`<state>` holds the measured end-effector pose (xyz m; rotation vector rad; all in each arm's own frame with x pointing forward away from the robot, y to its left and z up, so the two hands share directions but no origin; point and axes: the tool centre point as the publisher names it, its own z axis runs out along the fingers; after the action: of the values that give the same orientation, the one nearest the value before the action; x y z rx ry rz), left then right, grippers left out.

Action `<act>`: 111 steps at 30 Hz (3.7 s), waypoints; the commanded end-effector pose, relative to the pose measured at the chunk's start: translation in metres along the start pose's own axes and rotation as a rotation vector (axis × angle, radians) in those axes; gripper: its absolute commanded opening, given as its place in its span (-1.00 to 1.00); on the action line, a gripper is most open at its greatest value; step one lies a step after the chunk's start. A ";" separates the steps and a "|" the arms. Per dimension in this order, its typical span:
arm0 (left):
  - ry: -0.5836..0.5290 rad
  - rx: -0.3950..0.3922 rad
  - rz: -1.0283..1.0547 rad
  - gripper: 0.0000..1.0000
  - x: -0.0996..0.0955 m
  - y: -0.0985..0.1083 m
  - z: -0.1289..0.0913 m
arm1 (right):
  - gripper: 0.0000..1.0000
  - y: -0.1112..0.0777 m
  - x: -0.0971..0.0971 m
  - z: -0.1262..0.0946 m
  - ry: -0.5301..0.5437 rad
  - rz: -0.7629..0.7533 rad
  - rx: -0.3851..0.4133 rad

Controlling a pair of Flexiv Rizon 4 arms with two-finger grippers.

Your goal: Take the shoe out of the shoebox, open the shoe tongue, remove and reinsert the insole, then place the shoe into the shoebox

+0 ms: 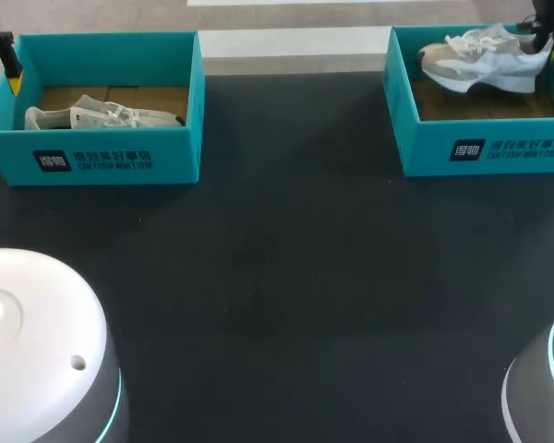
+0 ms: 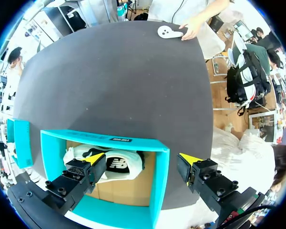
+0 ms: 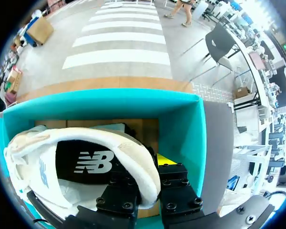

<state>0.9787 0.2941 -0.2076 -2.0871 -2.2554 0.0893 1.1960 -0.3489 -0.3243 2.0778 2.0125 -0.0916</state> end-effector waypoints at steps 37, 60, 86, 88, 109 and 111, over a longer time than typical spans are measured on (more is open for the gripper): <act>0.003 -0.002 0.000 1.00 0.000 -0.001 0.000 | -1.00 -0.067 0.016 -0.189 -0.090 0.090 -0.058; 0.003 -0.002 0.000 1.00 0.000 -0.001 0.000 | -1.00 -0.155 0.052 -0.238 -0.128 0.149 -0.036; 0.003 -0.002 0.000 1.00 0.000 -0.001 0.000 | -1.00 -0.280 0.160 -0.287 -0.142 0.280 0.065; 0.003 -0.002 0.000 1.00 0.000 -0.001 0.000 | -1.00 -0.280 0.160 -0.287 -0.142 0.280 0.065; 0.003 -0.002 0.000 1.00 0.000 -0.001 0.000 | -1.00 -0.393 0.244 -0.309 -0.207 0.277 -0.040; 0.003 -0.002 0.000 1.00 0.000 -0.001 0.000 | -1.00 -0.408 0.257 -0.311 -0.182 0.289 -0.043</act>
<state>0.9786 0.2943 -0.2076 -2.0866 -2.2558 0.0893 0.7974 -0.0388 -0.1281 2.2571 1.6066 -0.2528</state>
